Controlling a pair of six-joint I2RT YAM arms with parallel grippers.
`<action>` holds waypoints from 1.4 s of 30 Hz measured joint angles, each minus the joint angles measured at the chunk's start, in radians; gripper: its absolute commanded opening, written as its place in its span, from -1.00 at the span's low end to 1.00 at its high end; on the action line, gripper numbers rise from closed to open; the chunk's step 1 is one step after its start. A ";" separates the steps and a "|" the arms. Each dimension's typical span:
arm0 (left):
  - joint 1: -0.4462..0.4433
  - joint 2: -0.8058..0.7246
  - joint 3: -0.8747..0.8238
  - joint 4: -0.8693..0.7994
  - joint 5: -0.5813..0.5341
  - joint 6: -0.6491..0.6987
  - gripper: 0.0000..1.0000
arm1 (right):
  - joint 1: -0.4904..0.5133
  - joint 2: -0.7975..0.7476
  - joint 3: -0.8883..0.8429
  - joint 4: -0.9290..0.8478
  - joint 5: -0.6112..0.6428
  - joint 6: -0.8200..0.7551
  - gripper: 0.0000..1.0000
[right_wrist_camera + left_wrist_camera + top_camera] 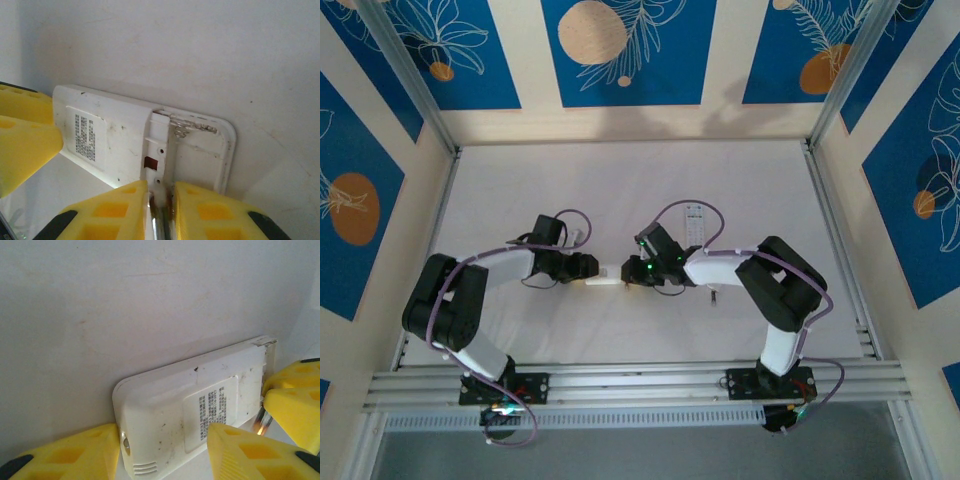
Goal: Load the batteries into the remote control
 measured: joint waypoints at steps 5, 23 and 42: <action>0.000 0.000 0.000 0.000 0.000 0.000 -0.01 | 0.003 0.000 0.002 -0.003 0.009 -0.007 -0.52; 0.000 -0.032 0.000 0.004 -0.003 0.000 0.02 | 0.108 -0.306 -0.008 -0.285 0.147 0.118 -0.38; 0.000 -0.079 0.000 0.000 -0.023 0.031 0.14 | 0.272 -0.102 0.101 -0.555 0.206 0.243 -0.49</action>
